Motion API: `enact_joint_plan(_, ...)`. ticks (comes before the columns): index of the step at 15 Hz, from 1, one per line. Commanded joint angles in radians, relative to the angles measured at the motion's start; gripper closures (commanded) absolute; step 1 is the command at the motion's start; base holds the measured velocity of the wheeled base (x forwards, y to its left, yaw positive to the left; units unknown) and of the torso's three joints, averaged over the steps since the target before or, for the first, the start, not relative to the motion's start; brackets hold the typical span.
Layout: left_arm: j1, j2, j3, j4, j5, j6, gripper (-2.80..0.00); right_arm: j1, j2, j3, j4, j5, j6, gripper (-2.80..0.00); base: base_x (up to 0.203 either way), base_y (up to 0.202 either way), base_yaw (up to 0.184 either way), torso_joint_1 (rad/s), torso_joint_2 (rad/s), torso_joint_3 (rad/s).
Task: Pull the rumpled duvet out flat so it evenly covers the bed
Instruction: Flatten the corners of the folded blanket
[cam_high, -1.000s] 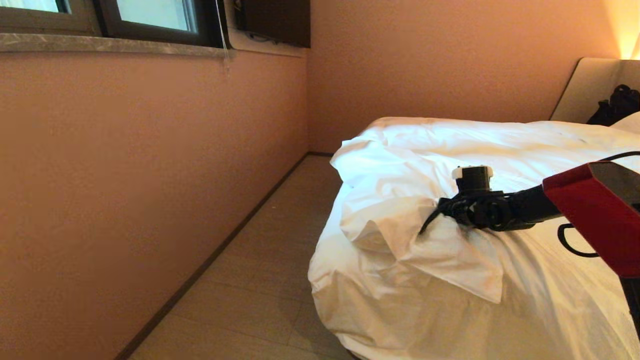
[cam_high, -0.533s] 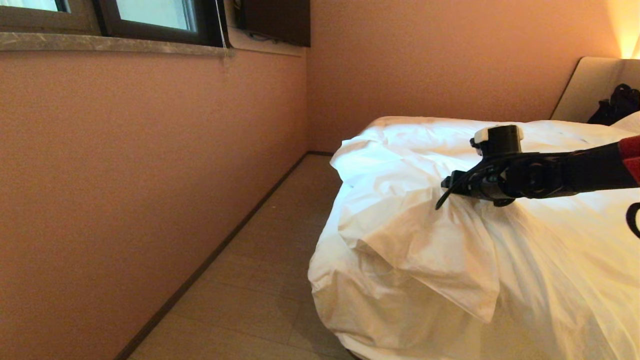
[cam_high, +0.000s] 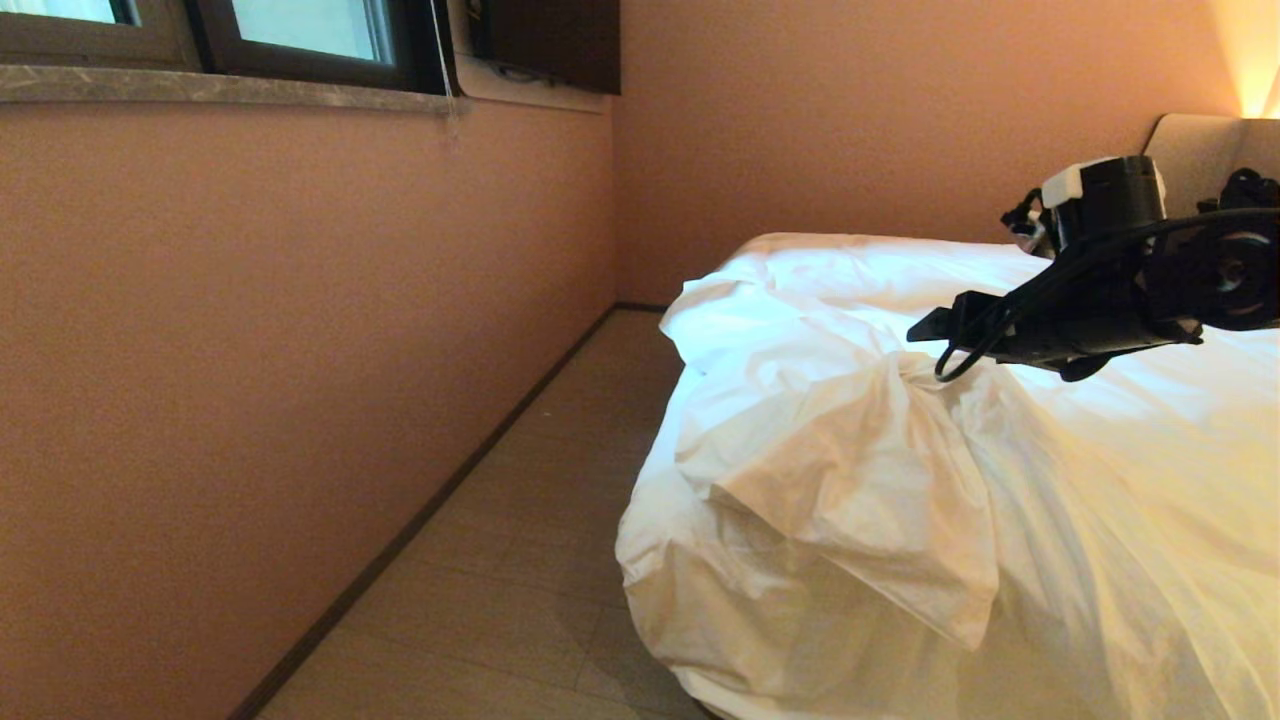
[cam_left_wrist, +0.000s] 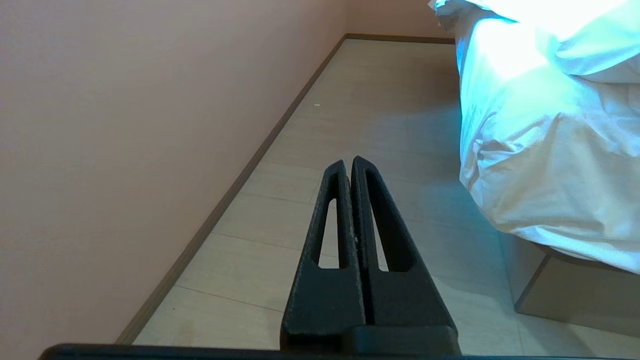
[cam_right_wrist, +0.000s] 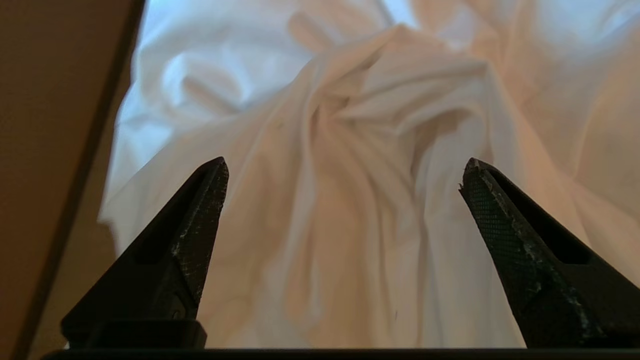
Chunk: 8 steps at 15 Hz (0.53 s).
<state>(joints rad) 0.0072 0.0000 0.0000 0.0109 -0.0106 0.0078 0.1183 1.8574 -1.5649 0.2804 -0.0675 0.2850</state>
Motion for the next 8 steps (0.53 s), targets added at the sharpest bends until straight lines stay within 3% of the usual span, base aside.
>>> enact_joint_plan(1, 0.0, 0.0, 0.0, 0.0, 0.0, 0.0, 0.0, 0.0, -0.095, 0.002, 0.096, 0.082, 0.011, -2.8, 0.0, 0.0, 0.0, 0.0, 0.0, 0.0)
enact_joint_plan(4, 0.0, 0.0, 0.0, 0.0, 0.0, 0.0, 0.0, 0.002, -0.218, 0.011, 0.117, 0.193, 0.044, -2.8, 0.0, 0.0, 0.0, 0.0, 0.0, 0.0)
enact_joint_plan(8, 0.0, 0.0, 0.0, 0.0, 0.0, 0.0, 0.0, 0.053, -0.354, 0.052, 0.138, 0.229, 0.051, -2.8, 0.0, 0.0, 0.0, 0.0, 0.0, 0.0)
